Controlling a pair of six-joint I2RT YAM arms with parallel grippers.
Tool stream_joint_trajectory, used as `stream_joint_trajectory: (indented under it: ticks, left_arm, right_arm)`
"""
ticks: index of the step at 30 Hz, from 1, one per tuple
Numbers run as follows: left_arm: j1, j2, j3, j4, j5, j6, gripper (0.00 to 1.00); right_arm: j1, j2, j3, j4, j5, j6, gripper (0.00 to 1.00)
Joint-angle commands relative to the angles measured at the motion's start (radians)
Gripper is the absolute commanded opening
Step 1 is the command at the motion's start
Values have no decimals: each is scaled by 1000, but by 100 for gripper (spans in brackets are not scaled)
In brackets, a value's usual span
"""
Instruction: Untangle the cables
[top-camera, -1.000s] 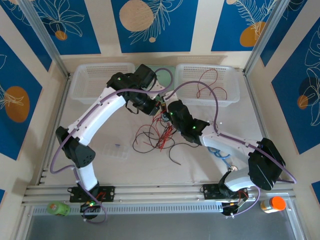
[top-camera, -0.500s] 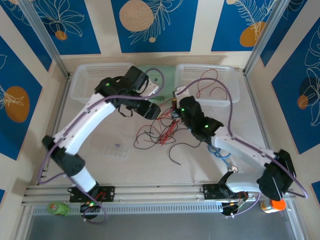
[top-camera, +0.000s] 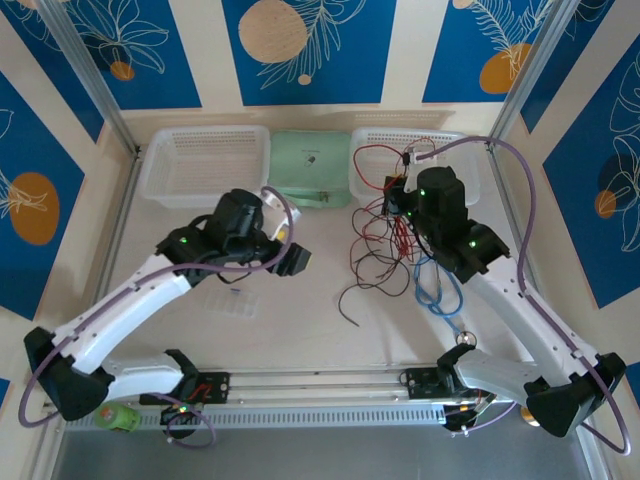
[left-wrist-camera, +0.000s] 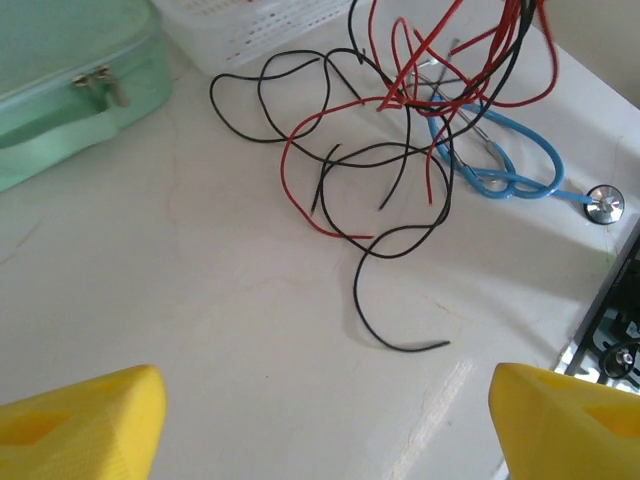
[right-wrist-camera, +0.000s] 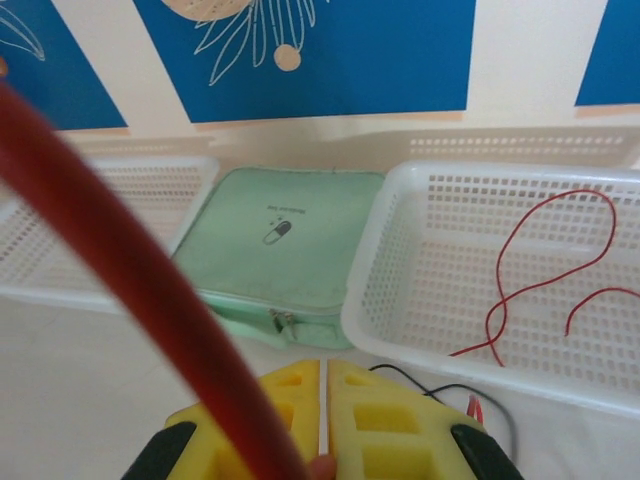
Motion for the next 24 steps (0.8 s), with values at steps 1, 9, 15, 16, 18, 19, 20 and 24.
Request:
stream_joint_trajectory:
  ticks: [1, 9, 15, 16, 18, 19, 20, 24]
  left_arm:
    - [-53, 28, -27, 268, 48, -14, 82]
    - [-147, 88, -47, 475, 185, -76, 79]
    - [-186, 99, -104, 488, 228, -92, 74]
    - [-189, 110, -116, 501, 228, -99, 73]
    - [-195, 132, -141, 543, 223, -111, 70]
    - [-199, 143, -159, 571, 209, -115, 70]
    - [-202, 151, -174, 595, 191, -115, 70]
    - [-202, 197, -221, 677, 76, -97, 69]
  right_arm:
    - [1, -6, 62, -64, -70, 77, 0]
    - [49, -1, 75, -53, -17, 165, 0]
    - [112, 19, 67, -10, 63, 203, 0]
    - [123, 23, 69, -4, 73, 209, 0]
    - [142, 29, 78, -1, 97, 219, 0]
    - [151, 31, 84, -1, 112, 221, 0]
    - [158, 33, 91, -1, 124, 221, 0]
    - [179, 24, 119, -12, 143, 232, 0]
